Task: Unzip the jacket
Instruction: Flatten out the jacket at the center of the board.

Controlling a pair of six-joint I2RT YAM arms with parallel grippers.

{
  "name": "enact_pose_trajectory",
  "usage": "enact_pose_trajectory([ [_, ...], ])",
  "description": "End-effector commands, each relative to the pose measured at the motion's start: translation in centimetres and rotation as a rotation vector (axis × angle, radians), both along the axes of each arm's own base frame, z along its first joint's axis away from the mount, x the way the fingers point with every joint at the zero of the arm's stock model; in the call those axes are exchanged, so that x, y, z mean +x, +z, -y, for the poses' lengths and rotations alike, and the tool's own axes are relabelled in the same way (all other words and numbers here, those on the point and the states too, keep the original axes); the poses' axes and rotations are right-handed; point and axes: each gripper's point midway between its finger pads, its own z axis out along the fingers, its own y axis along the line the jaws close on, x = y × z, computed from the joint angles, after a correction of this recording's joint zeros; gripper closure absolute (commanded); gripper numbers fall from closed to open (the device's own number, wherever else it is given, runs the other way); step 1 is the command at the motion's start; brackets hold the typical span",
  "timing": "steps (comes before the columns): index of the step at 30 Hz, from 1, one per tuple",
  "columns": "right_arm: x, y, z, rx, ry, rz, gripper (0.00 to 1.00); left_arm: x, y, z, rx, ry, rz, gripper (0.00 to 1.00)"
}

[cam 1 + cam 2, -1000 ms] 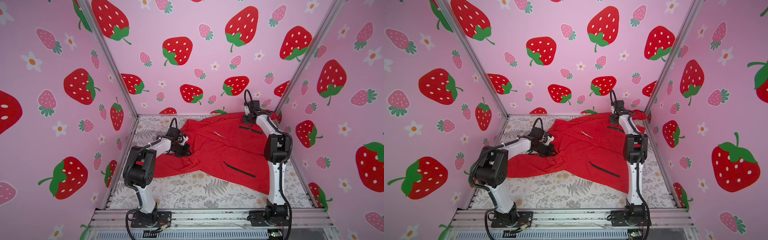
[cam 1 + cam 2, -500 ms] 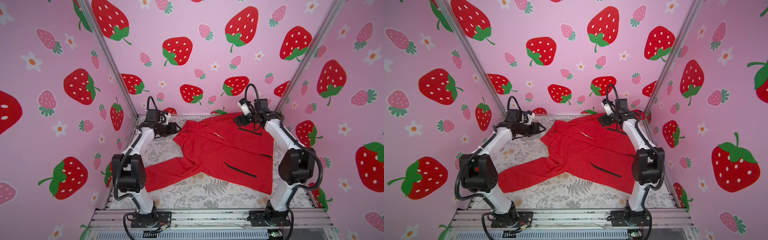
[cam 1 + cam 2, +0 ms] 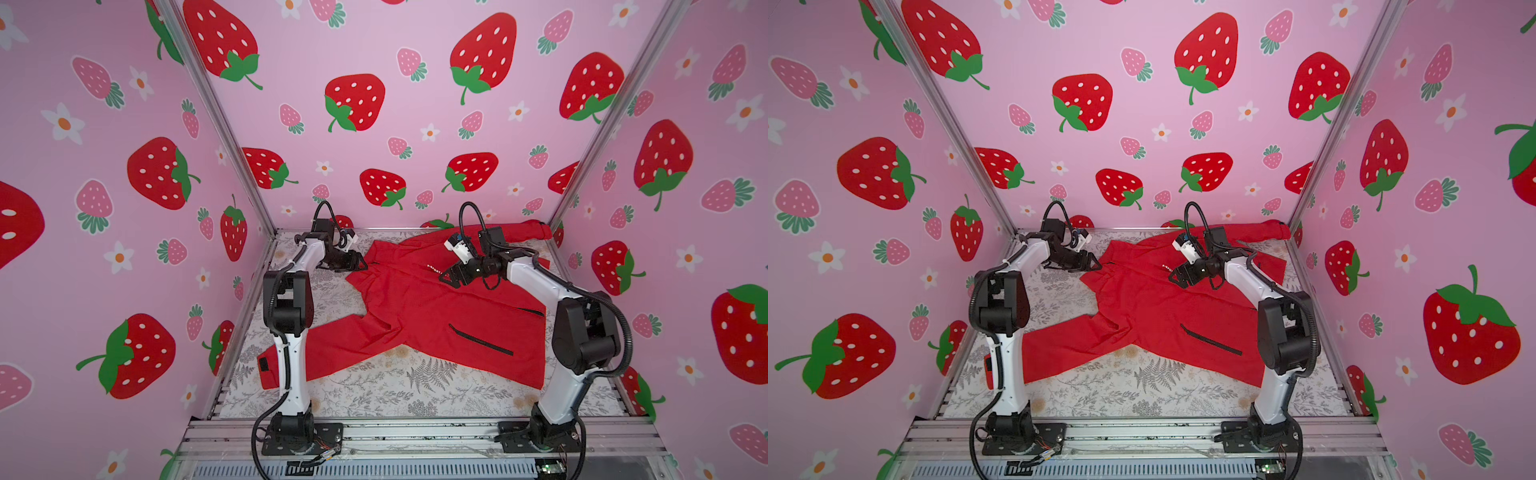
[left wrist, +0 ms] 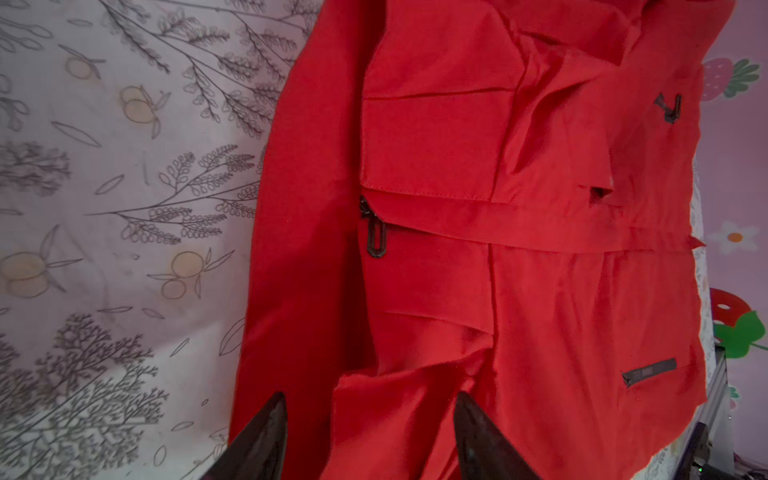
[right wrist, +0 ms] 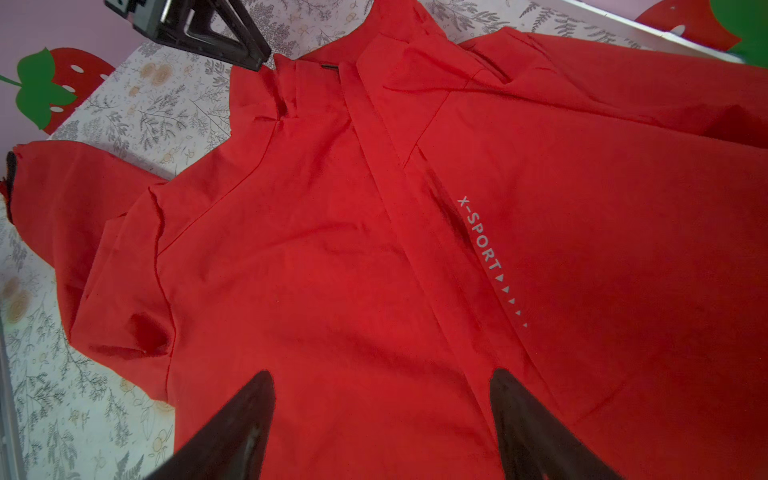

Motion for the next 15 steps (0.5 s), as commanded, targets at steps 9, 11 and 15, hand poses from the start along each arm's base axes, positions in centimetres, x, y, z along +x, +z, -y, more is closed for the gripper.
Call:
enact_pose_trajectory([
  [9, -0.2, -0.8, -2.2, 0.036, 0.059, -0.037, 0.19, 0.3, 1.7, 1.2, -0.071, -0.184, 0.067, 0.46],
  [11, 0.0, -1.1, -2.2, 0.027, 0.056, -0.038, 0.19, 0.1, 1.3, 1.4, -0.081, -0.191, 0.039, 0.49],
  [15, -0.3, -1.1, -2.6, 0.027, 0.067, -0.046, 0.19, 0.2, 0.2, 1.2, -0.066, -0.173, 0.03, 0.47],
])
